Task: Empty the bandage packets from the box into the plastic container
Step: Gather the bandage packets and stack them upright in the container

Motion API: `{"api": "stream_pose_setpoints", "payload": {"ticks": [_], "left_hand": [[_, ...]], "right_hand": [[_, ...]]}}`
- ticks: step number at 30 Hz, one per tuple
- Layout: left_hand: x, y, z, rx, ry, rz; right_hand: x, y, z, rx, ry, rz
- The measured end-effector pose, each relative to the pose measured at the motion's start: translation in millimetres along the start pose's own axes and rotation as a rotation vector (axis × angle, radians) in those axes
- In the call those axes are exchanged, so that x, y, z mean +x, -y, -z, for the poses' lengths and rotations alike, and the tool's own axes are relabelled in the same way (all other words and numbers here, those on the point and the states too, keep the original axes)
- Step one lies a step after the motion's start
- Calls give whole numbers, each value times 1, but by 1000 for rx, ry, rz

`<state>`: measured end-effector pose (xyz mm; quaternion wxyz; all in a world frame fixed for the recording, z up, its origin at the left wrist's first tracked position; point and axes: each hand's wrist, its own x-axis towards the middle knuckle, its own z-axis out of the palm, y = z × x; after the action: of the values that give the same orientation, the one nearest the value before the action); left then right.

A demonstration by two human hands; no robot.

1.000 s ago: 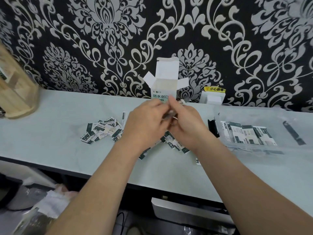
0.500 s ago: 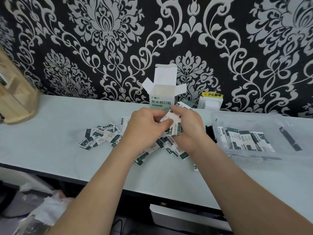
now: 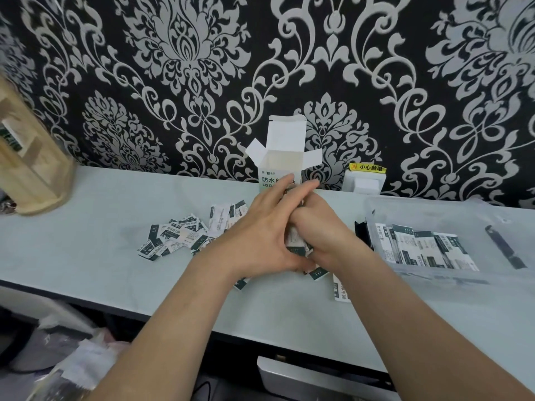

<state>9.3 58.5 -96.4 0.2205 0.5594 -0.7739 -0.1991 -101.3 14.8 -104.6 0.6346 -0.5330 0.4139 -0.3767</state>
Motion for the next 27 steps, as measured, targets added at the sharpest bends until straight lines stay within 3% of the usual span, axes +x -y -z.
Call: {"api": "stream_pose_setpoints", "payload": {"ticks": [2,5,7,9,11,14,17,22,27], "left_hand": [[2,7,-2,5,-60,-22],[3,11,-3,-4,-133,1],[3,10,-3,-17,-128,23],[1,13,3,-61,-70,88],[-2,20,14,-81,-50,189],[-9,34,31,260,44,352],[-14,37,24,407,177,442],[-14,24,-4,471,205,425],[-10,21,-3,527,76,373]], "right_hand": [[-1,-1,1,-10,12,-5],[-2,2,4,267,104,-96],[0,3,4,253,137,-134],[1,2,1,12,115,-114],[3,-1,4,-382,17,19],[3,-5,16,-889,-84,213],[2,-9,20,-1121,-37,149],[4,-17,12,-1024,37,117],[6,-18,15,-888,3,108]]}}
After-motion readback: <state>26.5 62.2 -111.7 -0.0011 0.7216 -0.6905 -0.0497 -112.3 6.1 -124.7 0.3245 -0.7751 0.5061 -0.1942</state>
